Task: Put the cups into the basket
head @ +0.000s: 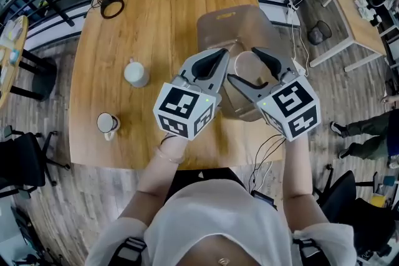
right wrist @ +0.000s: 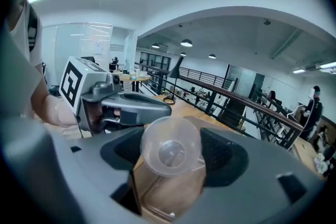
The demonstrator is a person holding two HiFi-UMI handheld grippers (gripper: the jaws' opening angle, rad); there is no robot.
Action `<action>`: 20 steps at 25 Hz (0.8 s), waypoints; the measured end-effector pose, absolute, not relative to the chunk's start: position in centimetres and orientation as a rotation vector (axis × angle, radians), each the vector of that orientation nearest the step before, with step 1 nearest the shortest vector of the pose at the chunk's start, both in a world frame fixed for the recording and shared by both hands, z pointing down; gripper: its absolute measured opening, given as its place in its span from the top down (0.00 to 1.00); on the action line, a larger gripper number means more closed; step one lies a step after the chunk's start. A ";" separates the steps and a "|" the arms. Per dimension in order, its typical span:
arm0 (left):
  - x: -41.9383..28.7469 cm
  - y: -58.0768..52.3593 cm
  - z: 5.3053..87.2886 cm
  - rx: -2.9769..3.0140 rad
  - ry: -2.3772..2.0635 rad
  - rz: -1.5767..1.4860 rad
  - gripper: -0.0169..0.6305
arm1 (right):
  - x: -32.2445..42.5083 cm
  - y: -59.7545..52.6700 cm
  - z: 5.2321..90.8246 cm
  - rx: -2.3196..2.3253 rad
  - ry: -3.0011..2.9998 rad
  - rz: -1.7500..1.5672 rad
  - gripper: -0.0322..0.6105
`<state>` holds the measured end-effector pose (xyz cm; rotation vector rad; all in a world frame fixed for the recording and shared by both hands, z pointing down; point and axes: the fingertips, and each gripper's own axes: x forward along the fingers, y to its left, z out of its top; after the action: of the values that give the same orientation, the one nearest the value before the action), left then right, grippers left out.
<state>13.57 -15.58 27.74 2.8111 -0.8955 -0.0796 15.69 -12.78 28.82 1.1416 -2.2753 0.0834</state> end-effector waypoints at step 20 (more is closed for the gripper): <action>11.0 -26.5 29.1 2.736 -1.278 -0.071 0.96 | 18.1 -25.5 36.0 0.940 -2.259 0.207 0.42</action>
<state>10.99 -26.46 29.15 2.7363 -1.2776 -0.0712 18.06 -25.45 36.02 0.9405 -2.2586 0.2066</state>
